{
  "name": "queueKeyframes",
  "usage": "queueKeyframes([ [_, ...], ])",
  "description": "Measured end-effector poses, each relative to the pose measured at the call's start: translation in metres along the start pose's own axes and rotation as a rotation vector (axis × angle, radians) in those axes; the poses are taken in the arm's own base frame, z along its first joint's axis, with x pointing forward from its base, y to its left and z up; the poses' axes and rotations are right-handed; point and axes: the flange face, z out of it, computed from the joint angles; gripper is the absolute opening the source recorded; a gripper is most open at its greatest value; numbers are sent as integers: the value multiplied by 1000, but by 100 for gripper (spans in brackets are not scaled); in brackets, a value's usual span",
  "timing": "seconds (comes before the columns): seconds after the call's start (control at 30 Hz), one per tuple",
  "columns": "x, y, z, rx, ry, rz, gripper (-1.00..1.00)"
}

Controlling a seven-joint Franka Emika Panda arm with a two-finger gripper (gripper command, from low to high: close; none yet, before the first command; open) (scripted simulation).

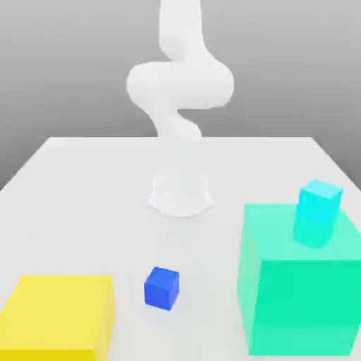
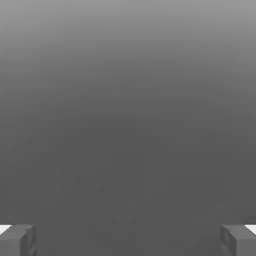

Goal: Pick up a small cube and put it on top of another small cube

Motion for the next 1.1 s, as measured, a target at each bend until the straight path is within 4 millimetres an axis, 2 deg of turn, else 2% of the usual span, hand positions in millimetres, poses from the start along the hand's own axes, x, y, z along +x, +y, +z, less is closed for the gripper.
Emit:
queueKeyframes([
  [0.13,-11,22,78,-47,-102,-159,0],
  [0.27,-33,49,146,-83,-203,-315,0],
  [0.4,-65,80,206,-109,-309,-471,0],
  [0.53,-102,116,256,-125,-418,-627,0],
  [0.73,-166,176,310,-133,-589,-859,0],
  [0.9,-220,230,334,-124,-736,-1047,0],
  [1.1,-245,255,366,-122,-759,-1087,0],
])
